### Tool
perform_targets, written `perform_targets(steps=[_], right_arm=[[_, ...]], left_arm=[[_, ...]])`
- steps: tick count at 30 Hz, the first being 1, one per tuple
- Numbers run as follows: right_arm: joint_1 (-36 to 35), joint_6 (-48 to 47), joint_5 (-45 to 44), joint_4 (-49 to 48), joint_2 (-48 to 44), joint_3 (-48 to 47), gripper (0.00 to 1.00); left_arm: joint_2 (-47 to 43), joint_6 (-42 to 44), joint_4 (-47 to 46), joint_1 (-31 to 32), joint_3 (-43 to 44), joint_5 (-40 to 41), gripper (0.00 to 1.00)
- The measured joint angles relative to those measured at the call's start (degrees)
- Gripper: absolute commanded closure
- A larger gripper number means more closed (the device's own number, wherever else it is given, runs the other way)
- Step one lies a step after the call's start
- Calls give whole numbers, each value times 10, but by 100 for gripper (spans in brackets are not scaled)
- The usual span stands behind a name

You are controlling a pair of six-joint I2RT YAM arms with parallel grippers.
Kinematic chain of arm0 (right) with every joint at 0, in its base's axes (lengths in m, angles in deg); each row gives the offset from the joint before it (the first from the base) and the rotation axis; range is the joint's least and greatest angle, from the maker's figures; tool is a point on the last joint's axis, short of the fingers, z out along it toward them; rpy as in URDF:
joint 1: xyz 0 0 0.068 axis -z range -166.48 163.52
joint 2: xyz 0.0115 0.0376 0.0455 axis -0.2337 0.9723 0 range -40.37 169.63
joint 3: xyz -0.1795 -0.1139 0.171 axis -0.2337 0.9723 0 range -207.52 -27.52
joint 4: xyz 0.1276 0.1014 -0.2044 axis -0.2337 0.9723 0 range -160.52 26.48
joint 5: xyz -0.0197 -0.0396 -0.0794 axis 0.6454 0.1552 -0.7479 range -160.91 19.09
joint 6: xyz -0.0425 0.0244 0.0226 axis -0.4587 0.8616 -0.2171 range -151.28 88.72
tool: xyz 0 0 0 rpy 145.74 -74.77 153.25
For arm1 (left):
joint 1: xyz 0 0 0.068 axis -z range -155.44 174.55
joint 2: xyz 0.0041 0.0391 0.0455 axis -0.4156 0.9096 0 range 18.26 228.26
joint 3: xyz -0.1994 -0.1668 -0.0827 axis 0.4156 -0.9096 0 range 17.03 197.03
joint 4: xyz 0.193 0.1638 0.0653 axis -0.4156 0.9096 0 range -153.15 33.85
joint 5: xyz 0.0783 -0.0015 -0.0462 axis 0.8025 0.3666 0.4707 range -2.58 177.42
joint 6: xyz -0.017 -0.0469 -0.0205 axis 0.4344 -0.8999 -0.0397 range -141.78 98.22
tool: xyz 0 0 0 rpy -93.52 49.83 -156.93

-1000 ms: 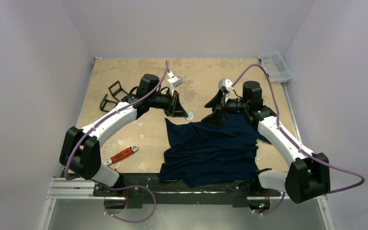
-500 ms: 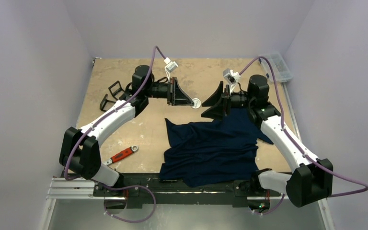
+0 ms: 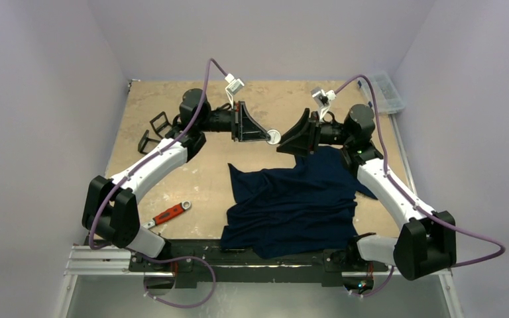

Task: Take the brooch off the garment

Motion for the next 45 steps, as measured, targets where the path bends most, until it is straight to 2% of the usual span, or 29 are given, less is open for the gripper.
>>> perform_targets(steps=[4,13,16,22,24,33,45], right_arm=[[0,23,-2,-18,2,4,50],[0,64,-4,-64,6,8,61],[0,74,-4,-73,7,10,66],[0,88,-3,-89,7,11,84],[0,92,-3,-95,7,13,86],[0,111,5,-120,14,20,69],[18,123,17,-130,14,20,70]], left_arm=[[0,-6,-12,3,0,1,100],[-1,-6,-16,17,0,1,100],[-2,-5,-15,21,0,1,100],[-8,5,-14,28,0,3,100],[-12,9,-11,29,0,3,100],[-14,22,-2,28,0,5,100],[-14,10,-7,26,0,5,100]])
